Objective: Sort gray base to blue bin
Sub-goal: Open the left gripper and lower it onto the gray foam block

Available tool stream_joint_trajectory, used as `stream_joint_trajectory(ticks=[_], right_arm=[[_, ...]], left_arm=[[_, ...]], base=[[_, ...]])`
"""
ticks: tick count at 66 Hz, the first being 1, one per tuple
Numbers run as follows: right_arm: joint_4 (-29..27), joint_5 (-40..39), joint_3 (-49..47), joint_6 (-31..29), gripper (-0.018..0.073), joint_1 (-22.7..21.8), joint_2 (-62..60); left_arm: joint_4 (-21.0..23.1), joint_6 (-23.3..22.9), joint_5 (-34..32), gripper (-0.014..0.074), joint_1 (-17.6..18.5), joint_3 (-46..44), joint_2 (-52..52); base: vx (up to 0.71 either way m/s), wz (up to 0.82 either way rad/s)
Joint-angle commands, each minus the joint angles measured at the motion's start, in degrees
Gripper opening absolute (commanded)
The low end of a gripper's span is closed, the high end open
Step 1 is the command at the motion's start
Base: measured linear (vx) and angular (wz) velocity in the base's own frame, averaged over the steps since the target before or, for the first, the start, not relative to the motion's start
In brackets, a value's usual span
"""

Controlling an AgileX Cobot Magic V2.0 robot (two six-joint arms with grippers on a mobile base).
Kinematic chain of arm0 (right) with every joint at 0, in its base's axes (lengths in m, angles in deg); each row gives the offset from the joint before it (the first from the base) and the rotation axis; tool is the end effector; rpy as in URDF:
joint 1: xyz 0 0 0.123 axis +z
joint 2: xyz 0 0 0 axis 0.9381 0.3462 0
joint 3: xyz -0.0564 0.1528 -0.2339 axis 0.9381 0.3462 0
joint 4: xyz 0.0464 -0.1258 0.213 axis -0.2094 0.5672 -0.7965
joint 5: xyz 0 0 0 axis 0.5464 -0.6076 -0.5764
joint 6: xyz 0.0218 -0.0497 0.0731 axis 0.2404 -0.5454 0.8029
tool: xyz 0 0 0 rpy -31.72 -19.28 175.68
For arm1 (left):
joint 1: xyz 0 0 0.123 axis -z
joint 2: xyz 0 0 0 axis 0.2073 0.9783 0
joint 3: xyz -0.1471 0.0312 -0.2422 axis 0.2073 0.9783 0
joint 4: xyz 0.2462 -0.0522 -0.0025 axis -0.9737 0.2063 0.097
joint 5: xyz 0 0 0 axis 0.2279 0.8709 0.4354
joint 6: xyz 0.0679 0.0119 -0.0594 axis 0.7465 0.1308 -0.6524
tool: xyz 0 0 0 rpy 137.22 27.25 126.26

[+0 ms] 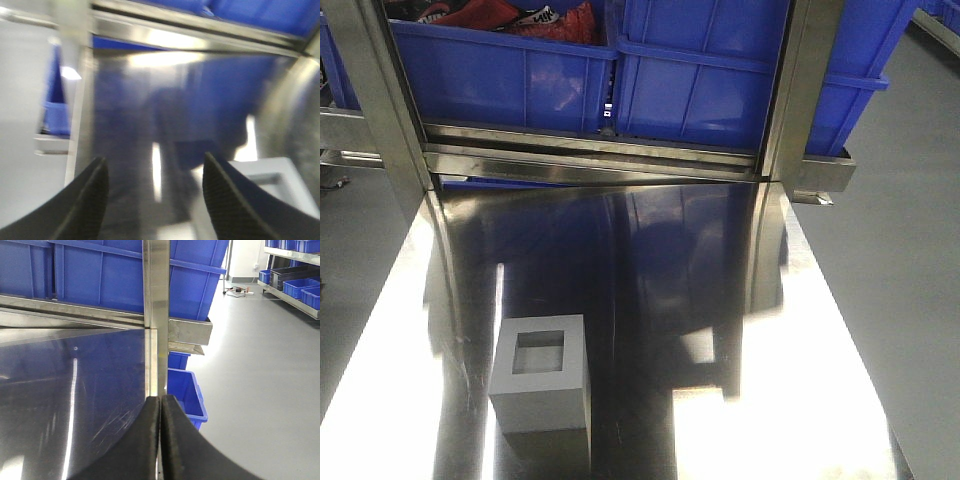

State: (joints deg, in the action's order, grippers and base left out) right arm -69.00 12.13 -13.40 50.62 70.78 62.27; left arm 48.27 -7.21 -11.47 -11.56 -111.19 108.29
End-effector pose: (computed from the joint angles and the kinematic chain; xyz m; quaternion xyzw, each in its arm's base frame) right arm 0.0563 0.0000 0.1879 -0.0107 0.7429 -0.0044 0.6693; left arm 0.1463 -0.0177 0.3078 -0.0202 0.8617 -0.1213 0.4924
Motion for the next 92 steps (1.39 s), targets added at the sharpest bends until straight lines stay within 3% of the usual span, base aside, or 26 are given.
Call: stream_joint_trajectory(ticks=[1, 9, 16, 28, 45, 61, 79, 92], right_arm=[[0.4, -4.2, 0.8, -0.3, -0.0009, -0.3, -0.7], [0.4, -4.2, 0.8, -0.3, -0.0009, -0.3, -0.7], [0.4, -4.2, 0.8, -0.3, -0.0009, -0.3, -0.7], [0.4, -4.2, 0.8, -0.3, -0.0009, -0.3, -0.7], [0.4, -4.2, 0.8, -0.3, -0.0009, -0.3, -0.7], [0.4, -4.2, 0.8, -0.3, -0.0009, -0.3, -0.7], [0.4, -4.2, 0.8, -0.3, -0.0009, -0.3, -0.7], [0.4, -4.2, 0.8, -0.3, -0.0009, -0.3, -0.7]], left_arm=[[12.9, 8.9, -0.4, 0.0409, 0.4, -4.1, 3.5], [23.8, 19.5, 3.2, 0.0409, 0.4, -6.2, 8.6], [28.7, 22.9, 6.3, 0.0409, 0.4, -7.9, 11.8], [29.0, 23.4, 6.8, 0.0409, 1.3, -8.9, 14.9], [28.3, 23.2, 5.0, 0.0409, 10.1, -8.9, 20.3], [20.9, 13.1, -1.1, 0.0409, 17.0, -8.9, 25.9], [5.5, -2.9, -4.8, 0.0409, 23.4, -8.9, 31.5], [2.3, -7.5, -6.8, 0.0409, 25.7, -8.9, 34.0]], base=[[0.00, 0.00], [0.00, 0.00], [0.00, 0.00], [0.00, 0.00], [0.00, 0.00], [0.00, 0.00], [0.00, 0.00], [0.00, 0.00]])
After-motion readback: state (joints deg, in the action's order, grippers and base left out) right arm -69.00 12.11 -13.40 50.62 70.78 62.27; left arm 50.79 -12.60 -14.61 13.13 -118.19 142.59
